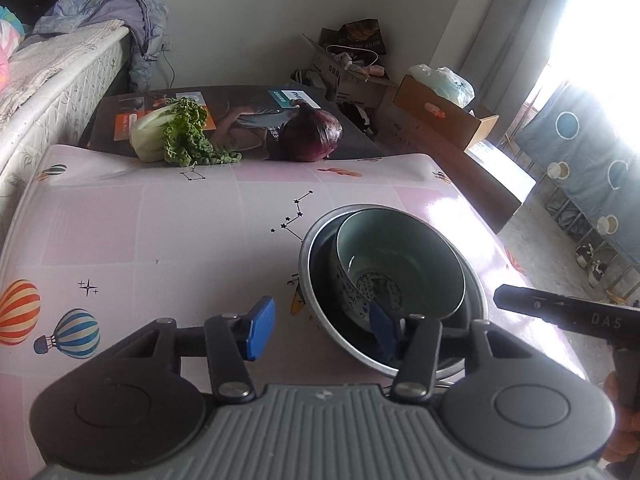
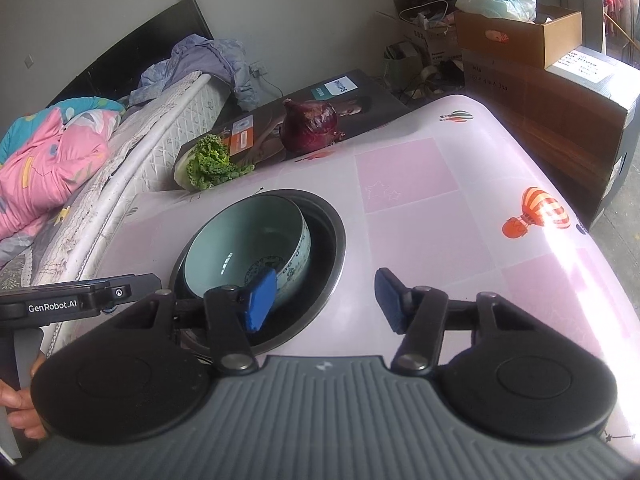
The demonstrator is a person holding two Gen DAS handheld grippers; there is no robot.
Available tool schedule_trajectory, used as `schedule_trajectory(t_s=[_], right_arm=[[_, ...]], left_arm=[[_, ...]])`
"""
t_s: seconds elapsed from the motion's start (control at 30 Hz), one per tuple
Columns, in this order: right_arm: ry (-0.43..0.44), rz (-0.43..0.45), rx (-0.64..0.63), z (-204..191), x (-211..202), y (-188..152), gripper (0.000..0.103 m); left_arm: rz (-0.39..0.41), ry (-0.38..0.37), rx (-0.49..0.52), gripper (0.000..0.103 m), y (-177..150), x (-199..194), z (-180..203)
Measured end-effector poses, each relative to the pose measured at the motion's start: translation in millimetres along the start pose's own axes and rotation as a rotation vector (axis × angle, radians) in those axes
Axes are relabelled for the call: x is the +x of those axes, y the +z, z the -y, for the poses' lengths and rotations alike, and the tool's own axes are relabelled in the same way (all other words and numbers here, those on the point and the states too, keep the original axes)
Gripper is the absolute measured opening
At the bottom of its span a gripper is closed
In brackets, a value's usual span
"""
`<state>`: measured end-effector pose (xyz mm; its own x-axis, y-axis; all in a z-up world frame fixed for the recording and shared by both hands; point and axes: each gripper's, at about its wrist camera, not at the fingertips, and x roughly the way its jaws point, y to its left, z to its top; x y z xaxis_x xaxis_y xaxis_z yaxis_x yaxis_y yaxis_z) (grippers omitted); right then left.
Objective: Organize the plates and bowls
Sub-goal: 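Close the left gripper on the steel bowl rim while the right gripper grips its other side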
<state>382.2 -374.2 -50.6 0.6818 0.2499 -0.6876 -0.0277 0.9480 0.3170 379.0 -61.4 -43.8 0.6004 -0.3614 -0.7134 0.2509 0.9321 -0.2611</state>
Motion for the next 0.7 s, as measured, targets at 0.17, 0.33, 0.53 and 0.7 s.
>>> schedule_trajectory(t_s=[0.17,0.33,0.53,0.7], right_arm=[[0.0,-0.026,0.001,2.2,21.8,3.1,0.043],[-0.002,-0.05,0.017,8.0,37.4,4.4,0.029],[0.005,-0.077,0.033,10.7,56.9,5.1,0.021],[0.013,-0.089,0.046,11.4,68.2,6.1,0.019]], left_arm=[[-0.044,0.001,0.019,0.048,1.3,15.7,3.6],[-0.063,0.027,0.032,0.04,1.0,27.4,2.2],[-0.065,0.038,0.045,0.036,1.0,35.4,0.9],[-0.061,0.048,0.065,0.034,1.9,39.1,3.5]])
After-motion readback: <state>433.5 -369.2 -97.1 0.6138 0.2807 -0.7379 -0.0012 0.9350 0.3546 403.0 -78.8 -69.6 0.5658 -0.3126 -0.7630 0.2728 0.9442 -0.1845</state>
